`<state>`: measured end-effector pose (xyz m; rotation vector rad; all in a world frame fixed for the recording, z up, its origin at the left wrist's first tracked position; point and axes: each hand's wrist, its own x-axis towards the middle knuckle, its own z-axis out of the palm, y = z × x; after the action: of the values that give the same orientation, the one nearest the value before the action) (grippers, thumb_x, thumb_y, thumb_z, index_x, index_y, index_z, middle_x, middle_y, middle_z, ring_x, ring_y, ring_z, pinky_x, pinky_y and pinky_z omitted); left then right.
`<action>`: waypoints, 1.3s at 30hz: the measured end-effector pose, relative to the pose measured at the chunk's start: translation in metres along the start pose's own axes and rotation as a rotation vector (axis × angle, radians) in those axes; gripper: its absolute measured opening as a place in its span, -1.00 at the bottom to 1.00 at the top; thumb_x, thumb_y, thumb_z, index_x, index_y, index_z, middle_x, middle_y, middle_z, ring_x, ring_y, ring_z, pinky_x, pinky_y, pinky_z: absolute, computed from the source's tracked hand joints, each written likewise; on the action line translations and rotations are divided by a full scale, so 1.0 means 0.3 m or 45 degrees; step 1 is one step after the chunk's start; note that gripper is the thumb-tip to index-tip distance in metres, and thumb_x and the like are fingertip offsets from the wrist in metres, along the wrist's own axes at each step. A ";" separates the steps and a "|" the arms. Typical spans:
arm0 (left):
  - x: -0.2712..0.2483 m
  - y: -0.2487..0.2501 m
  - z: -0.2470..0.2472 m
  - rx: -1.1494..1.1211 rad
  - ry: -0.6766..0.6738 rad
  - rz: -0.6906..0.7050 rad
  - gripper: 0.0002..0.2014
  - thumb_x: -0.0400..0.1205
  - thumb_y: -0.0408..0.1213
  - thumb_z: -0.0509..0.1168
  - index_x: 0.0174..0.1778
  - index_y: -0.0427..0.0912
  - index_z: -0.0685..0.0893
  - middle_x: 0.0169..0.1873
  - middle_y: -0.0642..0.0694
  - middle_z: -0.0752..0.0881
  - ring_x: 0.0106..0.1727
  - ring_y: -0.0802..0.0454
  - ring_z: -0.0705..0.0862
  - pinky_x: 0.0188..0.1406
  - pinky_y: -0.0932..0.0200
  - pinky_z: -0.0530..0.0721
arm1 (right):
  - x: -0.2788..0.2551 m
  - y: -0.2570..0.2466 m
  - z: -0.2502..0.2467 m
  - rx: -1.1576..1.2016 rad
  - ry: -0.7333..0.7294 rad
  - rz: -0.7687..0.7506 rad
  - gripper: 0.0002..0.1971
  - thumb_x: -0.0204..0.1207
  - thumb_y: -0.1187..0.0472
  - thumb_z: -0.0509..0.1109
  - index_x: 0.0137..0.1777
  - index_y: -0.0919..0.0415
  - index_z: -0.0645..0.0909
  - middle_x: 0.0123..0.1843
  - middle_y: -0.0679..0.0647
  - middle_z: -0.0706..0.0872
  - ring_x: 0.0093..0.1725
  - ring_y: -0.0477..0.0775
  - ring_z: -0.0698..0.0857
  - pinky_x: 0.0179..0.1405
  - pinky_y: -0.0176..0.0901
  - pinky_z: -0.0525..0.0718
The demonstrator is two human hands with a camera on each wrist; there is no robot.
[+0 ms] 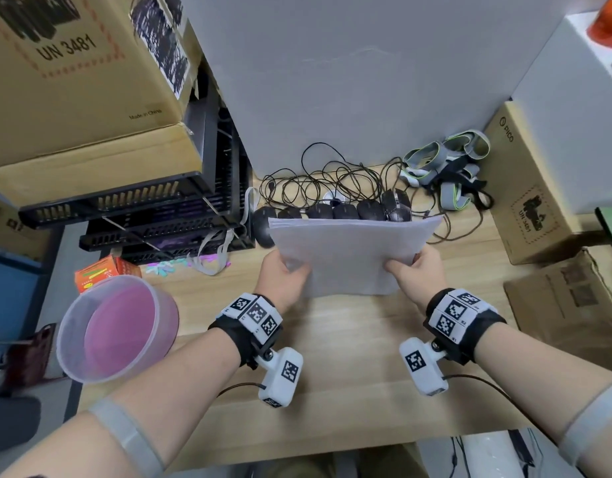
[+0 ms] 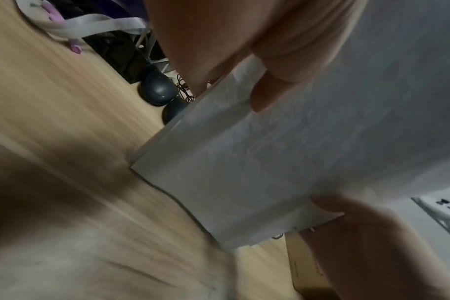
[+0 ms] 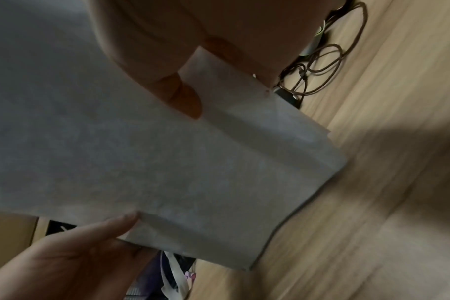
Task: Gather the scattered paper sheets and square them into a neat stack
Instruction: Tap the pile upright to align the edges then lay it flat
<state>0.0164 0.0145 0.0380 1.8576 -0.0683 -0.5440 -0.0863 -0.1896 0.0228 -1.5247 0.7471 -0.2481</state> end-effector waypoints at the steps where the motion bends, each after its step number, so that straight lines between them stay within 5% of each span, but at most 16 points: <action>1: 0.000 0.006 -0.001 -0.010 0.018 -0.008 -0.73 0.55 -0.52 0.37 -0.13 0.03 0.67 -0.12 -0.01 0.80 -0.01 0.03 0.80 0.20 0.02 0.72 | 0.001 -0.002 0.002 0.026 -0.008 -0.007 -0.69 0.42 0.64 0.35 0.05 0.29 0.59 -0.08 0.13 0.76 -0.12 -0.04 0.74 -0.15 -0.37 0.72; 3: 0.003 -0.001 -0.006 -0.030 0.029 -0.015 -0.75 0.55 -0.47 0.41 -0.07 0.03 0.65 -0.09 0.00 0.81 -0.01 0.06 0.79 0.20 0.03 0.72 | 0.007 0.007 0.001 0.034 -0.016 -0.007 -0.66 0.41 0.67 0.34 -0.02 0.21 0.57 -0.11 0.03 0.74 -0.17 -0.20 0.72 -0.21 -0.50 0.70; 7: 0.006 -0.065 -0.008 -0.025 -0.033 -0.082 -0.72 0.50 -0.51 0.44 0.09 -0.18 0.73 0.05 -0.14 0.85 0.10 -0.07 0.82 0.28 -0.16 0.72 | 0.013 0.038 -0.004 -0.069 -0.011 0.029 -0.72 0.40 0.66 0.34 -0.02 0.33 0.59 -0.20 0.03 0.70 -0.25 -0.19 0.65 -0.38 -0.59 0.60; 11: 0.006 -0.092 0.008 -0.013 -0.067 -0.144 -0.82 0.51 -0.57 0.42 -0.02 -0.30 0.76 -0.09 -0.25 0.84 -0.08 -0.16 0.77 0.03 -0.09 0.70 | 0.016 0.068 0.006 -0.124 -0.043 0.039 -0.67 0.38 0.65 0.36 -0.24 0.17 0.63 -0.26 -0.03 0.72 -0.32 -0.29 0.68 -0.33 -0.52 0.62; 13: 0.009 -0.095 0.012 0.007 -0.064 -0.145 -0.83 0.54 -0.55 0.37 -0.02 -0.28 0.78 -0.07 -0.21 0.85 -0.04 -0.15 0.80 0.09 -0.05 0.72 | 0.020 0.077 0.016 -0.109 -0.059 0.041 -0.70 0.39 0.63 0.37 -0.15 0.19 0.66 -0.21 -0.01 0.73 -0.30 -0.36 0.69 -0.32 -0.63 0.59; 17: 0.018 -0.064 0.008 0.037 -0.023 -0.108 -0.82 0.60 -0.48 0.30 -0.11 -0.11 0.74 -0.09 -0.12 0.83 0.00 -0.04 0.77 0.15 0.04 0.68 | 0.035 0.076 0.011 -0.084 -0.032 0.032 -0.75 0.41 0.58 0.40 0.00 0.29 0.66 -0.17 0.02 0.74 -0.19 -0.21 0.67 -0.30 -0.64 0.58; 22: 0.024 -0.106 0.014 0.113 -0.045 -0.128 -0.79 0.64 -0.39 0.30 0.15 -0.18 0.74 0.00 -0.05 0.82 0.16 -0.08 0.78 0.31 -0.01 0.67 | 0.036 0.106 0.010 -0.123 -0.071 0.104 -0.79 0.47 0.53 0.40 0.03 0.29 0.64 -0.11 0.07 0.75 -0.10 -0.01 0.71 -0.33 -0.64 0.58; 25: 0.011 -0.122 0.028 0.151 -0.040 -0.148 -0.82 0.68 -0.37 0.27 0.16 -0.22 0.71 -0.08 -0.04 0.80 0.05 -0.06 0.76 0.16 0.12 0.67 | 0.029 0.124 0.016 -0.141 -0.113 0.111 -0.77 0.53 0.53 0.35 -0.09 0.16 0.64 -0.08 0.04 0.74 -0.09 -0.01 0.69 -0.31 -0.66 0.57; 28: 0.010 -0.112 0.022 0.268 -0.030 -0.089 -0.87 0.70 -0.31 0.25 0.02 -0.23 0.70 -0.40 0.05 0.69 -0.27 0.07 0.62 -0.25 0.34 0.58 | 0.025 0.123 0.011 -0.175 -0.129 0.107 -0.79 0.60 0.43 0.33 0.20 0.28 0.65 0.07 0.07 0.73 0.06 0.02 0.68 -0.20 -0.61 0.57; 31: 0.011 -0.084 0.005 0.286 -0.052 -0.021 -0.74 0.70 -0.27 0.25 0.14 -0.36 0.72 -0.18 -0.08 0.82 -0.13 0.17 0.70 0.02 0.26 0.69 | 0.027 0.111 -0.002 -0.155 -0.113 0.105 -0.69 0.62 0.37 0.34 0.35 0.28 0.56 0.13 0.07 0.73 0.11 -0.01 0.69 0.04 -0.35 0.58; 33: 0.003 -0.081 0.002 0.293 -0.052 -0.020 -0.71 0.70 -0.28 0.25 0.19 -0.42 0.70 -0.24 -0.05 0.79 -0.16 0.07 0.75 -0.08 0.21 0.70 | 0.020 0.109 -0.005 -0.139 -0.114 0.077 -0.72 0.62 0.41 0.32 0.30 0.25 0.56 0.09 0.03 0.72 0.01 -0.12 0.69 -0.03 -0.51 0.60; 35: -0.007 -0.103 0.004 0.346 -0.081 -0.057 -0.76 0.71 -0.28 0.24 0.07 -0.37 0.74 -0.24 -0.19 0.80 -0.20 -0.12 0.76 -0.19 0.14 0.66 | 0.007 0.122 -0.002 -0.162 -0.135 0.076 -0.74 0.62 0.43 0.31 0.24 0.17 0.55 0.07 0.01 0.71 -0.01 -0.15 0.68 -0.01 -0.50 0.59; 37: -0.016 -0.146 0.002 0.458 -0.126 -0.123 -0.77 0.71 -0.23 0.23 -0.22 -0.21 0.65 -0.35 -0.17 0.70 -0.41 -0.02 0.62 -0.28 0.15 0.54 | -0.007 0.157 -0.001 -0.249 -0.161 0.099 -0.76 0.61 0.42 0.32 0.22 0.18 0.57 0.09 0.04 0.70 0.08 -0.02 0.67 0.11 -0.25 0.55; 39: -0.017 -0.197 0.001 0.624 -0.165 -0.195 -0.67 0.71 -0.17 0.21 -0.37 -0.21 0.56 -0.35 -0.41 0.69 -0.37 -0.20 0.65 -0.25 0.11 0.47 | -0.016 0.197 -0.006 -0.321 -0.179 0.123 -0.79 0.61 0.40 0.34 0.21 0.27 0.60 0.07 0.07 0.72 0.09 0.05 0.68 0.10 -0.19 0.58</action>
<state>-0.0011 0.0368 -0.0143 2.3136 -0.1585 -0.8080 -0.1088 -0.1840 -0.0320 -1.7185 0.7580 0.0274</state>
